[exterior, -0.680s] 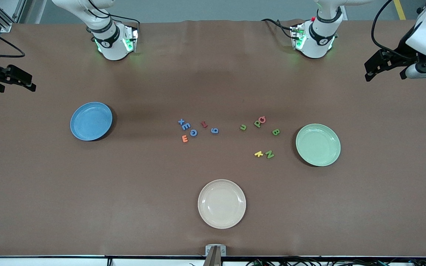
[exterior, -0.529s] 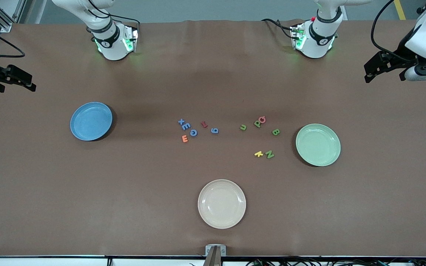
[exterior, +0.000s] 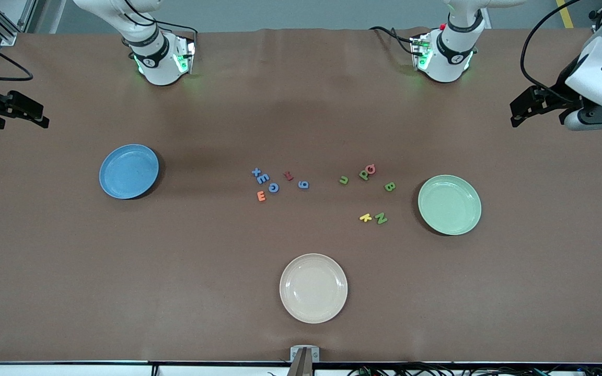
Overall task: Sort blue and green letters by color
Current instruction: 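Move the left gripper toward the green B while the right gripper moves out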
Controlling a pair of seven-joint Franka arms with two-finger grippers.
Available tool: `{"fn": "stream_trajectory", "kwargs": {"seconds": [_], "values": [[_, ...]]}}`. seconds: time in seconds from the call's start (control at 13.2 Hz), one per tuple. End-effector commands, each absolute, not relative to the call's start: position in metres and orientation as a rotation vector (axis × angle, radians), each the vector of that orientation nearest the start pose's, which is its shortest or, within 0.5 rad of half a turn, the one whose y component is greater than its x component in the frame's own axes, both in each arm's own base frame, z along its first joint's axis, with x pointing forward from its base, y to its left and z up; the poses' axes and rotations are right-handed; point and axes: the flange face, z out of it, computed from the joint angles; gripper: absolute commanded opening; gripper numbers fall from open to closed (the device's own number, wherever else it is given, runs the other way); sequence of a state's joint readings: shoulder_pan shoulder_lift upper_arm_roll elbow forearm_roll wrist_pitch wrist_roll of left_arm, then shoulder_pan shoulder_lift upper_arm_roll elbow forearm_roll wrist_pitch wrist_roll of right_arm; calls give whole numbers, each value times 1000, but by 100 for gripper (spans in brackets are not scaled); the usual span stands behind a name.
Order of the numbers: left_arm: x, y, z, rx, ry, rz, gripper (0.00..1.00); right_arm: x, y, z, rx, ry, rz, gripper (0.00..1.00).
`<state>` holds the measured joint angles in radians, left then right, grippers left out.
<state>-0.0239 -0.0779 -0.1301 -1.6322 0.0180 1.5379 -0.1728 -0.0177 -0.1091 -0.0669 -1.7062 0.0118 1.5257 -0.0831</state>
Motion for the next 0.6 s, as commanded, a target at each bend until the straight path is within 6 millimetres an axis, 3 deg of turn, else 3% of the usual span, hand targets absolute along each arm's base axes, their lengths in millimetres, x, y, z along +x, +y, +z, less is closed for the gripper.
{"fn": "stream_trajectory", "kwargs": {"seconds": [0.0, 0.15, 0.23, 0.45, 0.53], "values": [[520, -86, 629, -3092, -14, 60, 100, 513, -48, 627, -3125, 23, 82, 100], [525, -106, 596, -3091, -35, 96, 100, 528, -49, 607, -3127, 14, 124, 100], [526, -126, 574, -3087, -51, 102, 100, 535, -49, 603, -3132, 7, 132, 100], [520, -181, 496, -3092, -156, 40, 100, 544, -49, 592, -3136, 0, 142, 100], [514, -198, 465, -3101, -198, 18, 100, 560, -47, 564, -3132, -5, 199, 100]]}}
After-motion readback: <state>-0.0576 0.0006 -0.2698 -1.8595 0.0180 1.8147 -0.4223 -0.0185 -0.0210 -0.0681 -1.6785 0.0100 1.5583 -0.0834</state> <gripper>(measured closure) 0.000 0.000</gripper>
